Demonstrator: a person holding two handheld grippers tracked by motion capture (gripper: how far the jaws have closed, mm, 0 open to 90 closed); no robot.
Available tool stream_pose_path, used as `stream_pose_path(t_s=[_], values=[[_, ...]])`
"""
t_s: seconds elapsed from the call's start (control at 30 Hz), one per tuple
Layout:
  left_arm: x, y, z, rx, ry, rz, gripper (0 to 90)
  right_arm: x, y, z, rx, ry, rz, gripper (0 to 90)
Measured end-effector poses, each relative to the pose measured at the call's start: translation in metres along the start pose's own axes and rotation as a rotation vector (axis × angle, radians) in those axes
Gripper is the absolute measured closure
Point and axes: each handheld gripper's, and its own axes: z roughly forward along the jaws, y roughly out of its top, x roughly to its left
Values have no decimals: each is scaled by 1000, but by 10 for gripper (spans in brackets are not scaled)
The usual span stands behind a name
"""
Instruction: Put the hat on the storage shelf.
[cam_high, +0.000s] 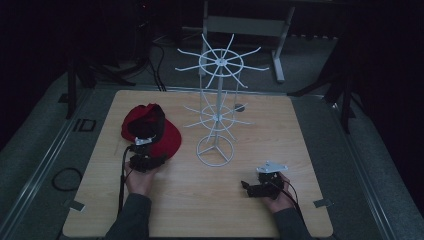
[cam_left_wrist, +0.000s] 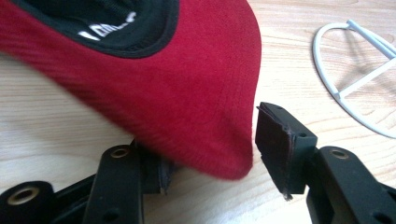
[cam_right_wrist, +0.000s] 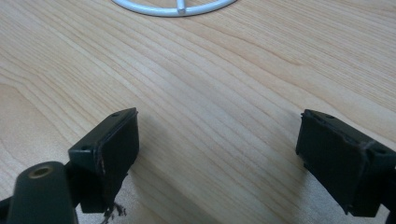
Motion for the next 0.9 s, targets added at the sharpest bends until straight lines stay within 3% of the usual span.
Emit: stream_pose_path(t_s=[0.27,0.33,0.57,0.7,0.9], values=[[2,3,14,-9,-4,-36,471,0,0,0,0,0,0,131],[1,3,16,-8,15,-26,482,0,0,0,0,0,0,131],[4,4,14,-46,-17,-63,654,0,0,0,0,0,0,131],[3,3,11,-63,-22,-33,739,0,0,0,0,0,0,131],[-5,-2,7,-93,11,72,849,0,0,0,0,0,0,131]])
